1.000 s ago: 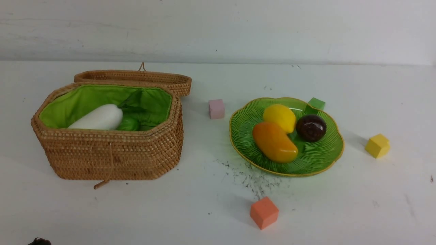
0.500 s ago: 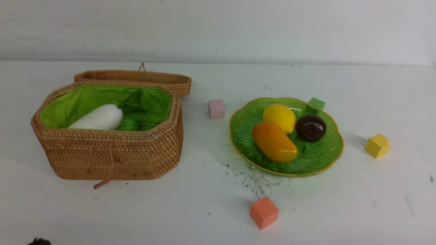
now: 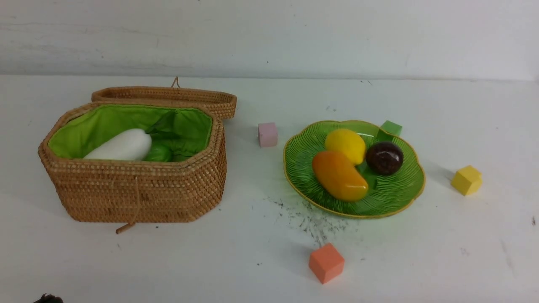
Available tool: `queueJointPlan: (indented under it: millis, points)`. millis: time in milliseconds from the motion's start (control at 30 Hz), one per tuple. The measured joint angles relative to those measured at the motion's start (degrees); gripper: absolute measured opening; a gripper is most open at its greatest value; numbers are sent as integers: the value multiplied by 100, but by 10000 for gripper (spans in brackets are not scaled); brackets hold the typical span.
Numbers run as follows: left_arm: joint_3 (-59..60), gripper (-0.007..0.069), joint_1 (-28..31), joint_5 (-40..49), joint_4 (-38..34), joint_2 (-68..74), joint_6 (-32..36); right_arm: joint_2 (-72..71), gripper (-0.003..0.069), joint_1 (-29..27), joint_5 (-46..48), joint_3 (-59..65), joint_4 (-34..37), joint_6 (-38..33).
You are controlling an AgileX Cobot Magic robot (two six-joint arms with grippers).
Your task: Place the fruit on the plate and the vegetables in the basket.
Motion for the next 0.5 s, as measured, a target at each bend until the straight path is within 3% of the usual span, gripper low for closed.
queueJointPlan:
  millis: [500]
  points:
    - [0, 29, 0, 0, 5, 0, 0, 0, 8, 0, 0, 0, 0, 0]
